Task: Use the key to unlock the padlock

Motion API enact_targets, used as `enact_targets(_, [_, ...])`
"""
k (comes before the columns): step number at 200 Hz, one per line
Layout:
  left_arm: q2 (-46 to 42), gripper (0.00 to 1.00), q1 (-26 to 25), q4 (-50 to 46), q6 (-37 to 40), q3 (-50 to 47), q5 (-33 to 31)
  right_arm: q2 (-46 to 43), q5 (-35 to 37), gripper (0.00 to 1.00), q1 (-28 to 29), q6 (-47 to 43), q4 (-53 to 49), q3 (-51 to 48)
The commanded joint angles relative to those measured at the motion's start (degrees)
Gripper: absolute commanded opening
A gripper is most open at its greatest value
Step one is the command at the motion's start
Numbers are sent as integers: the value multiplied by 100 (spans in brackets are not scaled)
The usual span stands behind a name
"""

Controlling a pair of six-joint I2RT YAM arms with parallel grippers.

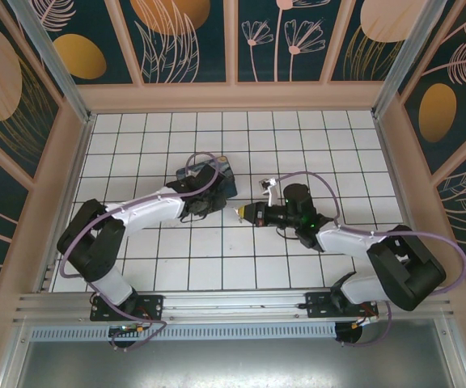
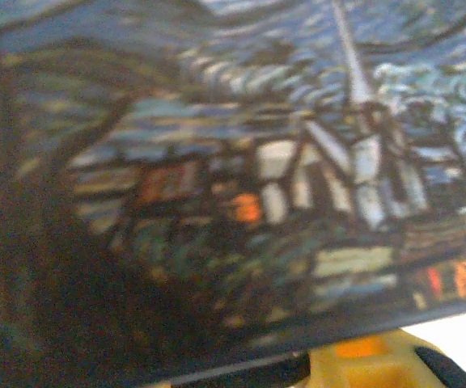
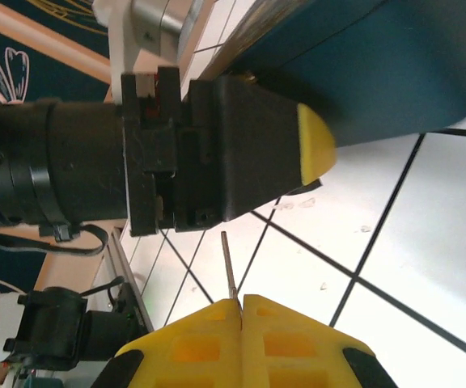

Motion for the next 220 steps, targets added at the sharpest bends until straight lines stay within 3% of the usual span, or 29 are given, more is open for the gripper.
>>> enact_targets(1, [-272,26,234,-12,-121,157,1071,-256,193,0,110,-124,-62,-132])
enact_targets(58, [-600,26,722,-221,-284,518,1850,-685,590,0,378,-67,-229,-275])
enact_targets(94, [-618,25,794,-299,-301,719,2294,-462,972,0,691,-339,-246,-36])
enact_targets(151, [-869,25,911,53,-503,478,2962,-327,1089,0,623,-1057,-149,237])
enact_targets(220, [-1027,25,1029,452,-791,179,3291,-469,1035,0,539,-1068,514,41])
